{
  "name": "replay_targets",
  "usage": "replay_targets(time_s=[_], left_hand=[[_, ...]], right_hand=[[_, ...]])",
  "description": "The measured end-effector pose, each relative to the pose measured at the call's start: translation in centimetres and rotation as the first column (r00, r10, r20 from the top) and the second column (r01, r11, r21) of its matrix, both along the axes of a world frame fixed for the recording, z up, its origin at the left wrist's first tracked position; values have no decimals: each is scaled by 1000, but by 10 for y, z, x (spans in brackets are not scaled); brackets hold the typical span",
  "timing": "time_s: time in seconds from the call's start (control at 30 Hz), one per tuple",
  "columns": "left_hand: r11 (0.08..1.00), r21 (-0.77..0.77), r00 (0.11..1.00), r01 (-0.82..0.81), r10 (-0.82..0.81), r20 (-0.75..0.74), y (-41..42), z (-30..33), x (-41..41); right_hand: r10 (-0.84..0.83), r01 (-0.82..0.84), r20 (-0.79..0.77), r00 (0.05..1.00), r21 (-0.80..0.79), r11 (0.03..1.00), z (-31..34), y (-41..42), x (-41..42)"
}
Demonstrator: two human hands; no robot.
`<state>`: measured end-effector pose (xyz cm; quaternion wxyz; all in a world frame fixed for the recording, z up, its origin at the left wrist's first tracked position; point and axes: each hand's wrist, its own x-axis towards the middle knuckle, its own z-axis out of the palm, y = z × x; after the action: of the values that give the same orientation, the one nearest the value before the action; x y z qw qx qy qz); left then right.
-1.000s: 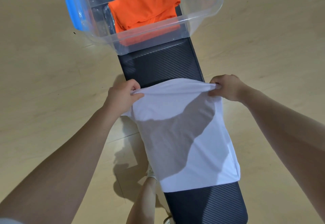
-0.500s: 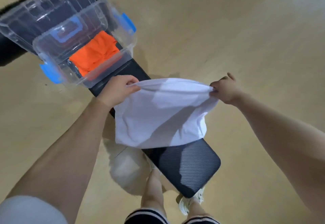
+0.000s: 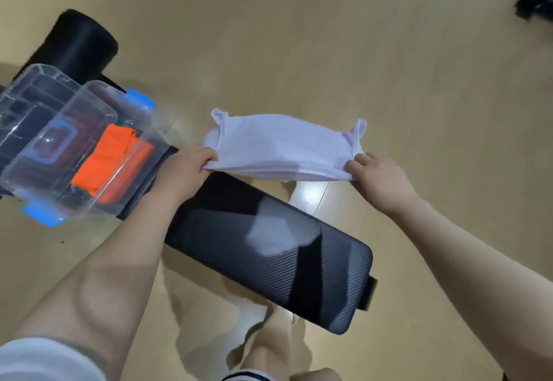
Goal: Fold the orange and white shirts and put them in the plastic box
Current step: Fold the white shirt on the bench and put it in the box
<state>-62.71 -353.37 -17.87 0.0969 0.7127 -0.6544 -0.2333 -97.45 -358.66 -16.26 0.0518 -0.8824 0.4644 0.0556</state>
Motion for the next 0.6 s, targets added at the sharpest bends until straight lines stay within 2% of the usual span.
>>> replay_targets(time_s=[0.07, 0.13, 0.2, 0.27, 0.37, 0.43, 0.53, 0.6], left_hand=[[992, 87, 984, 93, -105, 143, 22, -48, 0], [967, 180, 948, 181, -220, 228, 47, -90, -1], [938, 233, 914, 256, -313, 257, 73, -126, -1], [924, 212, 894, 318, -367, 258, 96, -149, 2], [895, 171, 853, 412, -445, 272, 117, -161, 6], [882, 196, 837, 428, -469, 282, 126, -157, 4], [836, 385, 780, 391, -523, 344, 140, -143, -2], [807, 452, 732, 380, -561, 387, 153, -134, -5]], right_hand=[[30, -30, -106, 994, 2, 1000, -46, 37, 2], [68, -62, -121, 990, 53, 997, -96, 77, 2], [80, -58, -141, 987, 159, 986, -134, 117, 3], [12, 33, -158, 987, 279, 960, -156, 150, 6], [-70, 134, -194, 978, 335, 933, -165, 178, 9], [-91, 147, -179, 980, 328, 933, -159, 191, 12], [-118, 180, -163, 980, 449, 875, -147, 223, 16], [-144, 213, -167, 975, 539, 815, -143, 247, 19]])
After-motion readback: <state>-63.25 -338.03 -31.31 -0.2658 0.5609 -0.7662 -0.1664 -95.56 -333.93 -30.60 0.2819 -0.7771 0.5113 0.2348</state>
